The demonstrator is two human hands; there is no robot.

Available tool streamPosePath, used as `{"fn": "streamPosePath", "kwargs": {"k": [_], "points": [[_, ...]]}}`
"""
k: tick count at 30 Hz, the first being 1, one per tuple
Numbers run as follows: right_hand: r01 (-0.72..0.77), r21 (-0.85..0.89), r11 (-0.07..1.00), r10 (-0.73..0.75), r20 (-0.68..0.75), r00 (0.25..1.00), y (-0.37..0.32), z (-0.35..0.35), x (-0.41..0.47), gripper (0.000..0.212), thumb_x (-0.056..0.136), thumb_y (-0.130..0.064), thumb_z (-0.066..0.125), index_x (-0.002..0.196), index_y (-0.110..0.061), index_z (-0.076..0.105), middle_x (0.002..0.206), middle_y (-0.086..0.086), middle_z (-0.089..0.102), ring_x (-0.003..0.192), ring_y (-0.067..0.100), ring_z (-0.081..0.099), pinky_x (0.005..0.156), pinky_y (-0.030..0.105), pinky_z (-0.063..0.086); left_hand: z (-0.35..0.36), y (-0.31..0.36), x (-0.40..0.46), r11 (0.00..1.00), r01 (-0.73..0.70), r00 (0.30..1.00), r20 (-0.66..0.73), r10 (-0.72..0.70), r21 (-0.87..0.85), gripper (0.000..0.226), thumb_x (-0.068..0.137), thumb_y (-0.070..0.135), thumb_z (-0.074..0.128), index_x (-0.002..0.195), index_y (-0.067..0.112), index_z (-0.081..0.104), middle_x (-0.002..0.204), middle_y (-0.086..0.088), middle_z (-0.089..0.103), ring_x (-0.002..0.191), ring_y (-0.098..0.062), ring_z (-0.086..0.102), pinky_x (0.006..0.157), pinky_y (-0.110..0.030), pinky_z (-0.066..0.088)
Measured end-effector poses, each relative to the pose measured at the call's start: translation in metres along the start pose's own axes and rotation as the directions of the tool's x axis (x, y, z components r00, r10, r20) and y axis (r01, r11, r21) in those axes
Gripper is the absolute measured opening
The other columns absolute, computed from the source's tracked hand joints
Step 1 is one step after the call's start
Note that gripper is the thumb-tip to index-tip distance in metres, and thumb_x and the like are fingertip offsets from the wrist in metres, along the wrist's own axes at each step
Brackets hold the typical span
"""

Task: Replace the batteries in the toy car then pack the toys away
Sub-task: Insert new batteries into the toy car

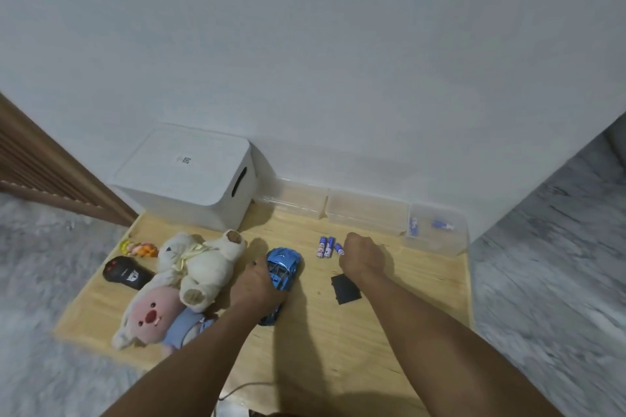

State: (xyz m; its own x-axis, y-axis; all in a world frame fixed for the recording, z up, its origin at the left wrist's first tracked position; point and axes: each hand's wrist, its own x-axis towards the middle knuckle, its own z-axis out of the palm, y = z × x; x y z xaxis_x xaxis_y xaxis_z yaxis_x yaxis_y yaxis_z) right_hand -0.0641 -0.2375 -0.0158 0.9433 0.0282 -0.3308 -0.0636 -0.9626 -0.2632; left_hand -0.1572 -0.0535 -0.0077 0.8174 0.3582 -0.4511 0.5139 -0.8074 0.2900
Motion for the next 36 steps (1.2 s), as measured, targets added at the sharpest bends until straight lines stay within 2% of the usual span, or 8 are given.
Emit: {"fn": "streamPosePath", "kwargs": {"k": [3,6,10,13,17,26,32,36], "points": [[-0.07,0.114,0.991,0.073,-0.028,0.997,0.0,-0.002,0.001,0.014,0.085,-0.022,0.064,0.097,-0.017,0.06,0.094,0.003,0.065,0.085,0.024,0.061,0.066,0.032,0.047,-0.007,0.001,0.003,0.992,-0.019,0.999,-0.032,0.016,-0.122,0.068,0.071,0.042,0.071,0.127,0.023,0.038,0.112,-0.005,0.06,0.102,-0.025,0.061,0.085,-0.037,0.052],[-0.128,0.362,0.923,0.159,-0.057,0.986,-0.002,-0.008,0.003,0.015,0.08,-0.024,0.069,0.093,-0.017,0.065,0.09,0.001,0.066,0.086,0.023,0.062,0.067,0.029,0.048,-0.019,0.006,0.012,0.887,-0.03,1.0,-0.009,0.029,-0.461,0.055,0.069,0.025,0.073,0.116,0.017,0.047,0.102,-0.005,0.064,0.095,-0.026,0.063,0.081,-0.035,0.052],[-0.113,0.705,0.701,0.167,-0.008,0.986,-0.014,-0.025,0.002,0.007,0.074,-0.013,0.065,0.074,-0.02,0.068,0.082,-0.002,0.07,0.081,0.02,0.068,0.078,0.038,0.058,-0.044,0.021,0.026,0.508,0.171,0.976,0.217,0.033,-0.844,0.051,0.08,0.01,0.065,0.128,0.02,0.05,0.102,-0.012,0.065,0.082,-0.027,0.065,0.067,-0.034,0.054],[-0.096,0.852,0.514,0.148,0.022,0.989,-0.024,-0.044,-0.004,0.011,0.078,-0.007,0.065,0.078,-0.018,0.069,0.087,0.004,0.071,0.081,0.02,0.069,0.077,0.038,0.06,-0.058,0.027,0.03,0.262,0.288,0.928,0.336,0.162,-0.921,0.038,0.081,0.013,0.055,0.118,0.01,0.06,0.098,-0.016,0.064,0.08,-0.03,0.062,0.074,-0.038,0.052],[-0.01,0.942,0.335,0.038,-0.003,0.999,-0.038,-0.074,-0.018,0.018,0.081,-0.003,0.072,0.098,-0.005,0.066,0.094,0.013,0.069,0.079,0.018,0.066,0.068,0.026,0.058,-0.07,0.032,0.033,0.013,0.339,0.877,0.321,0.358,-0.941,0.049,0.069,0.025,0.055,0.113,0.004,0.057,0.101,-0.019,0.059,0.086,-0.033,0.059,0.083,-0.043,0.049],[0.113,0.916,0.385,0.106,-0.166,0.98,-0.063,-0.089,-0.023,0.013,0.071,-0.012,0.083,0.075,-0.015,0.071,0.076,0.006,0.073,0.072,0.02,0.07,0.075,0.038,0.061,-0.083,0.052,0.032,-0.059,0.341,0.822,0.267,0.503,-0.938,0.042,0.078,0.028,0.045,0.106,0.002,0.063,0.099,-0.023,0.061,0.087,-0.037,0.061,0.088,-0.046,0.048],[0.173,0.893,0.416,0.166,-0.262,0.951,-0.074,-0.09,-0.031,0.012,0.072,-0.016,0.082,0.075,-0.011,0.072,0.075,0.002,0.073,0.069,0.01,0.067,0.057,0.017,0.052,-0.088,0.055,0.033,-0.025,0.297,0.829,0.245,0.502,-0.954,0.05,0.075,0.028,0.047,0.114,0.0,0.063,0.109,-0.026,0.061,0.099,-0.041,0.06,0.093,-0.05,0.046],[0.205,0.897,0.392,0.195,-0.299,0.934,-0.079,-0.081,-0.033,0.007,0.074,-0.014,0.08,0.072,-0.019,0.075,0.075,-0.003,0.074,0.073,0.011,0.069,0.07,0.023,0.055,-0.09,0.056,0.033,-0.014,0.283,0.852,0.245,0.463,-0.959,0.047,0.076,0.03,0.045,0.111,0.003,0.064,0.109,-0.022,0.06,0.091,-0.036,0.06,0.082,-0.043,0.052]]}}
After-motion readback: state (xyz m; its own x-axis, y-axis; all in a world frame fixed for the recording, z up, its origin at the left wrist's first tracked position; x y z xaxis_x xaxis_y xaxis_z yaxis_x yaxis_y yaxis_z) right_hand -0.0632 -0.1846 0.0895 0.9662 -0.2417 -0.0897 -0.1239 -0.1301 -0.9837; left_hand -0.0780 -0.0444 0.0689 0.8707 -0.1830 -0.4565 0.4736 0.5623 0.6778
